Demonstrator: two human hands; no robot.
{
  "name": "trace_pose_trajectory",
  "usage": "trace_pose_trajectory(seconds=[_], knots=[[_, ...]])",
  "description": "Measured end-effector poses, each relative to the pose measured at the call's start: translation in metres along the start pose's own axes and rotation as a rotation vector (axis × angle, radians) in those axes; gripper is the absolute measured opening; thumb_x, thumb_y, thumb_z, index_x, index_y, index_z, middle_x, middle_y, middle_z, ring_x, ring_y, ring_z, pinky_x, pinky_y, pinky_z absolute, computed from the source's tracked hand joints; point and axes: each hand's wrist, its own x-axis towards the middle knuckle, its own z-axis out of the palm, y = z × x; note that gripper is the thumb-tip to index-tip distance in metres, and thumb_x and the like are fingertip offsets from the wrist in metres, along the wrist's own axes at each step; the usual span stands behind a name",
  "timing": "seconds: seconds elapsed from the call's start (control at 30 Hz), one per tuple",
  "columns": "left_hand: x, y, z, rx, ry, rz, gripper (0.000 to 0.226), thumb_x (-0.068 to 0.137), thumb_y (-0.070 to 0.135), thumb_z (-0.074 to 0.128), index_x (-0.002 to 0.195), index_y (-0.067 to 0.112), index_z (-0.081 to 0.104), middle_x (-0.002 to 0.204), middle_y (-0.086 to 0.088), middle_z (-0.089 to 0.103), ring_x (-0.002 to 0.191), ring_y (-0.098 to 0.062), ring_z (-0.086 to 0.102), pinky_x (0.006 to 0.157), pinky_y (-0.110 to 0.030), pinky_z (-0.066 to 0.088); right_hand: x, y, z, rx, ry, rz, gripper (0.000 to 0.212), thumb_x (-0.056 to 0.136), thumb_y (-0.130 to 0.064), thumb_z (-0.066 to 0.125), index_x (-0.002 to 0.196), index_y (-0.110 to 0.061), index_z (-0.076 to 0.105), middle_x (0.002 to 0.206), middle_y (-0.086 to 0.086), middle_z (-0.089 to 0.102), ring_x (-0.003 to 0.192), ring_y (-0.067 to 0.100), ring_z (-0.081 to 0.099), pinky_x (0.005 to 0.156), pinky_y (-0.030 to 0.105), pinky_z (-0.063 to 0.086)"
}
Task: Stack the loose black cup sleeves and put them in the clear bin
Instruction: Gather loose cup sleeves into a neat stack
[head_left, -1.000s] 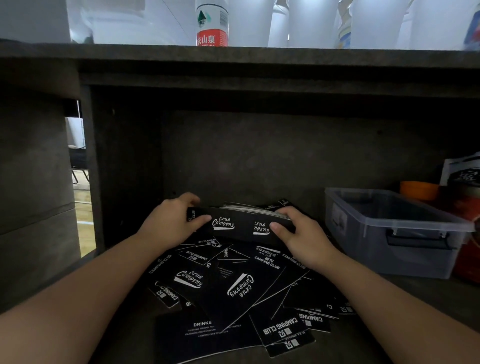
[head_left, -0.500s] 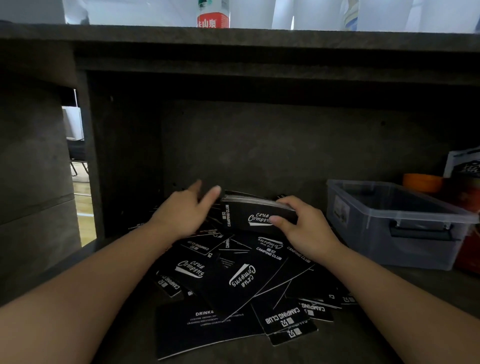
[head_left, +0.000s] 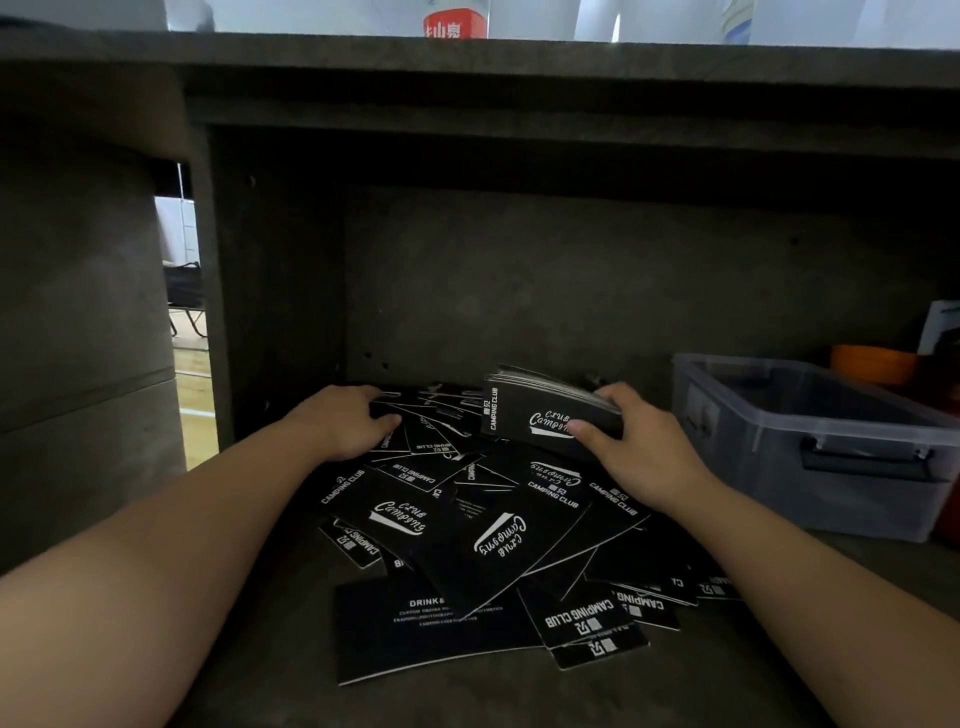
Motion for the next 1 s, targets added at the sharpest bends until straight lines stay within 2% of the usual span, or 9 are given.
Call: trace_pose_trajectory(seconds=[0.2, 0.3, 0.37, 0.43, 0.53, 0.67, 0.73, 0.87, 1.0], knots=[[0.001, -0.004, 0.002, 0.004, -0.014, -0.035, 0.074, 0.091, 0.063, 0.048, 0.148, 0.017, 0.038, 0.15, -0.015, 0.039, 0.136, -0.03, 0.04, 0.109, -0.037, 0.038, 0.0, -0.001, 0.001, 0.005, 0.009, 0.007, 0.031, 0.088, -0.041, 0.064, 0.112, -0.022, 0.055, 0.093, -0.008, 0.058, 0.088, 0.01, 0.052, 0.074, 0.021, 0.034], [0.006, -0.009, 0.005, -0.006, 0.065, -0.084, 0.077, 0.09, 0.062, 0.051, 0.149, 0.016, 0.033, 0.149, -0.018, 0.037, 0.136, -0.034, 0.038, 0.11, -0.04, 0.036, 0.0, -0.001, 0.001, 0.01, 0.004, 0.008, 0.032, 0.088, -0.042, 0.063, 0.113, -0.023, 0.055, 0.095, -0.007, 0.059, 0.089, 0.011, 0.053, 0.075, 0.022, 0.035], [0.011, -0.017, 0.009, 0.018, 0.108, -0.11, 0.077, 0.091, 0.06, 0.05, 0.152, 0.019, 0.027, 0.153, -0.018, 0.03, 0.14, -0.038, 0.028, 0.115, -0.044, 0.028, 0.0, -0.001, 0.001, 0.017, 0.001, 0.01, 0.033, 0.088, -0.042, 0.063, 0.113, -0.023, 0.055, 0.096, -0.007, 0.06, 0.09, 0.011, 0.054, 0.075, 0.022, 0.036], [0.014, -0.023, 0.011, -0.034, 0.053, -0.12, 0.075, 0.094, 0.055, 0.045, 0.155, 0.026, 0.014, 0.159, -0.014, 0.022, 0.145, -0.037, 0.018, 0.118, -0.045, 0.021, 0.0, -0.001, 0.001, 0.022, -0.003, 0.013, 0.033, 0.088, -0.042, 0.063, 0.113, -0.022, 0.055, 0.097, -0.007, 0.06, 0.091, 0.011, 0.055, 0.076, 0.023, 0.037], [0.012, -0.019, 0.013, -0.038, -0.037, -0.122, 0.068, 0.098, 0.051, 0.036, 0.155, 0.039, 0.002, 0.159, -0.012, 0.025, 0.145, -0.034, 0.02, 0.115, -0.043, 0.023, 0.0, 0.0, 0.0, 0.037, -0.009, 0.015, 0.032, 0.088, -0.042, 0.063, 0.113, -0.023, 0.055, 0.096, -0.007, 0.061, 0.089, 0.01, 0.056, 0.075, 0.023, 0.038], [0.01, -0.012, 0.011, 0.125, 0.112, -0.095, 0.068, 0.093, 0.054, 0.044, 0.153, 0.033, 0.02, 0.149, -0.007, 0.041, 0.138, -0.031, 0.032, 0.11, -0.047, 0.026, -0.001, 0.0, -0.001, 0.047, -0.015, 0.01, 0.03, 0.088, -0.041, 0.063, 0.111, -0.024, 0.055, 0.093, -0.01, 0.06, 0.085, 0.007, 0.055, 0.073, 0.022, 0.038], [0.009, -0.012, 0.011, 0.13, 0.111, -0.123, 0.071, 0.093, 0.056, 0.045, 0.154, 0.032, 0.019, 0.153, -0.009, 0.033, 0.14, -0.033, 0.026, 0.112, -0.047, 0.024, -0.001, 0.0, 0.0, 0.059, -0.011, 0.013, 0.028, 0.088, -0.041, 0.064, 0.109, -0.025, 0.055, 0.094, -0.01, 0.062, 0.085, 0.007, 0.056, 0.073, 0.022, 0.039], [0.008, -0.015, 0.011, 0.03, -0.059, -0.163, 0.072, 0.097, 0.058, 0.035, 0.155, 0.035, 0.0, 0.162, -0.008, 0.016, 0.148, -0.034, 0.009, 0.117, -0.047, 0.012, -0.001, 0.0, 0.001, 0.077, -0.003, 0.014, 0.027, 0.088, -0.04, 0.064, 0.108, -0.025, 0.056, 0.096, -0.008, 0.065, 0.088, 0.009, 0.06, 0.075, 0.022, 0.041], [0.009, -0.016, 0.01, 0.066, 0.026, -0.15, 0.072, 0.094, 0.061, 0.039, 0.155, 0.032, 0.013, 0.16, -0.009, 0.021, 0.145, -0.035, 0.016, 0.115, -0.046, 0.018, -0.001, 0.0, 0.001, 0.08, -0.005, 0.017, 0.026, 0.089, -0.039, 0.064, 0.109, -0.025, 0.056, 0.094, -0.009, 0.063, 0.087, 0.009, 0.059, 0.075, 0.022, 0.04]])
